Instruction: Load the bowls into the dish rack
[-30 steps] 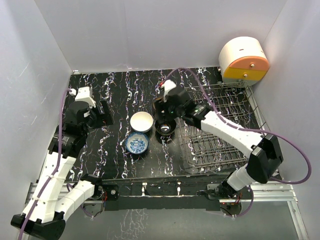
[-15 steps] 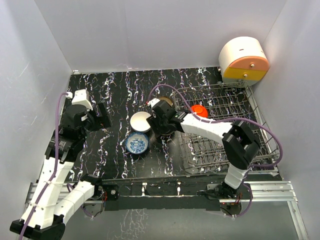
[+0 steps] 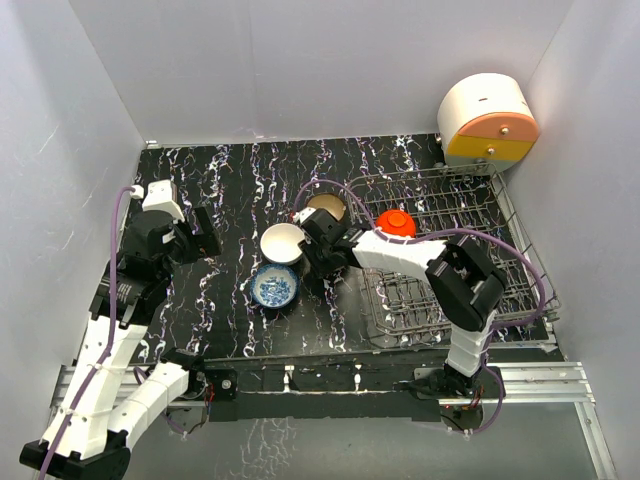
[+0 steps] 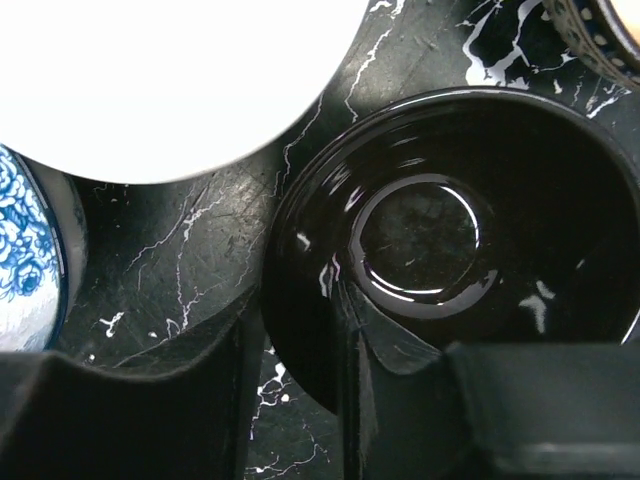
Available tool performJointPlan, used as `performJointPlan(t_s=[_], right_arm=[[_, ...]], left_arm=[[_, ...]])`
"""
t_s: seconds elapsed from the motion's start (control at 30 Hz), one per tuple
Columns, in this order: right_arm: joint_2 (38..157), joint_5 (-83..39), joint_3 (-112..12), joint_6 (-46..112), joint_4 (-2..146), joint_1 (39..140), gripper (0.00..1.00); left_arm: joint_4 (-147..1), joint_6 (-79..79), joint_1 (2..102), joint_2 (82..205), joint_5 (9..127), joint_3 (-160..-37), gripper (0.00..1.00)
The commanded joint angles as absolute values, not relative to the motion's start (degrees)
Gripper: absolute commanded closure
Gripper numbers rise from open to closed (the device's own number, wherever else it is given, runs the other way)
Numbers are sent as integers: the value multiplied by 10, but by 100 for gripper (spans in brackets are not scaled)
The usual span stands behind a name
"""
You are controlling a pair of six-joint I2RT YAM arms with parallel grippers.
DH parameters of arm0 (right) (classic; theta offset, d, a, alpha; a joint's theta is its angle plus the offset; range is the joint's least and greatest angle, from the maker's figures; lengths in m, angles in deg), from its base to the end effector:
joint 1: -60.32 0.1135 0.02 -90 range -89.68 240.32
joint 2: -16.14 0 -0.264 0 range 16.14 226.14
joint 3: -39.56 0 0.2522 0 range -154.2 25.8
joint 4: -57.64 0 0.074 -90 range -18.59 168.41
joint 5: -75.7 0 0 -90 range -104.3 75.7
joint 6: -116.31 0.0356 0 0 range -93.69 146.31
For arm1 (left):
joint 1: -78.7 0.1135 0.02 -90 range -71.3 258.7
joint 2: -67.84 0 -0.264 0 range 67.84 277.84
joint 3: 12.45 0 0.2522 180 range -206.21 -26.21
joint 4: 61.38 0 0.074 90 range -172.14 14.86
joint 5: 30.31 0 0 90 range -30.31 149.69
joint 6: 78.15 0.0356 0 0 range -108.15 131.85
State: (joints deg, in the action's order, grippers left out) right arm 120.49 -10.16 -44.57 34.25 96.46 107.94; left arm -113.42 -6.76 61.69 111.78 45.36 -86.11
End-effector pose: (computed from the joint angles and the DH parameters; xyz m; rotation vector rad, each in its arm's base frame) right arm 0.2570 0.2778 0.1882 -0.8643 2.4726 0.2543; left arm 0.1453 -0.0352 0.3805 -0.1910 1.9419 -0.1660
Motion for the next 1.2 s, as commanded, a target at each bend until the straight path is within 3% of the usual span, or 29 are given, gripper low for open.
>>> performJointPlan(t_s=[0.0,0.13,0.63,0.9,1.17], right_arm=[[1201,-96,-443,345,929,1080,72],[1188,-97,-439,352,928,1080,91],[959,-324,-419,421,850,1040,92],[869,-516,-303,581,649,780,92],[906,-670,-186,785,353,545,92]], left_arm=[[-1143,-66,615,1108,443,-857,3],[-1143,-65,615,1109,442,-857,3],[-1143,-63,615,1109,443,-859,3],[-1133,-60,615,1118,458,-865,3],[-1131,-52,615,1129,460,-873,3]])
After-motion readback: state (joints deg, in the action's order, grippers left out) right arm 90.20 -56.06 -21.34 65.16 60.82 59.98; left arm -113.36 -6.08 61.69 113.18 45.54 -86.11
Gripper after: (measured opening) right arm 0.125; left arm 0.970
